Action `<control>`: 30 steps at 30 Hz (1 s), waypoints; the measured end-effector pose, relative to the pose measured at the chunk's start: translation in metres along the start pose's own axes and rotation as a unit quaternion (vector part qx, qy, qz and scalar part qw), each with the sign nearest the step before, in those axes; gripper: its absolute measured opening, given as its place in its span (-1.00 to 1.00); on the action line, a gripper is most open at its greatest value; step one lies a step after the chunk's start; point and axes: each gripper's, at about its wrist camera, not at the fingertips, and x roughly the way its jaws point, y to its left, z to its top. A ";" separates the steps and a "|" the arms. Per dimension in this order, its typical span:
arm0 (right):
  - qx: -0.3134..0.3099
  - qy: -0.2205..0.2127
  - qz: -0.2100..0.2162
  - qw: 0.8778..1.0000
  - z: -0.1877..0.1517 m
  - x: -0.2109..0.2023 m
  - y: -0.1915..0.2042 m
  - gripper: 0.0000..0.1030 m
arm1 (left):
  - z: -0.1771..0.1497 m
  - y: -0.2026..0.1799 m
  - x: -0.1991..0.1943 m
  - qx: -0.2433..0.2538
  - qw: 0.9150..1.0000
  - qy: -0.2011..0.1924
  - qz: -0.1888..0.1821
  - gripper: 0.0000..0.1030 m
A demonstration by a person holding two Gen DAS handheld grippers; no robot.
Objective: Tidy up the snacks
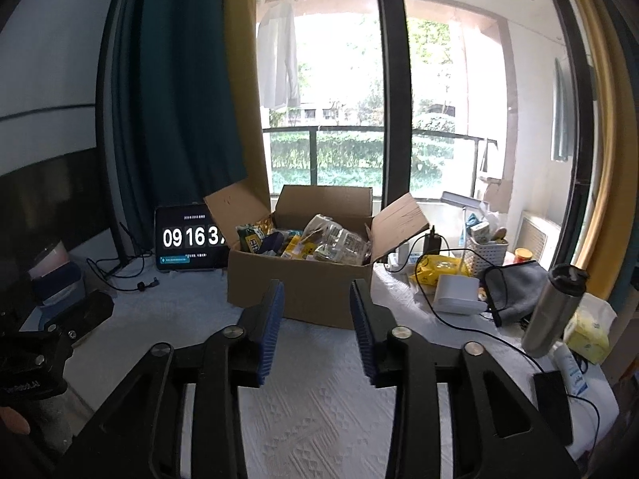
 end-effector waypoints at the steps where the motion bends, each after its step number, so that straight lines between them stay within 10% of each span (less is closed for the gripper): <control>1: 0.003 -0.004 -0.003 1.000 -0.002 -0.005 -0.001 0.00 | -0.001 -0.002 -0.009 0.004 1.000 -0.012 0.005 0.82; 9: 0.014 -0.023 -0.034 0.999 -0.029 -0.044 0.001 0.14 | -0.011 -0.015 -0.056 0.024 0.997 -0.076 -0.002 0.83; 30: -0.022 -0.084 -0.028 0.996 -0.059 -0.096 0.030 0.29 | -0.022 -0.006 -0.085 0.014 0.995 -0.094 0.007 0.83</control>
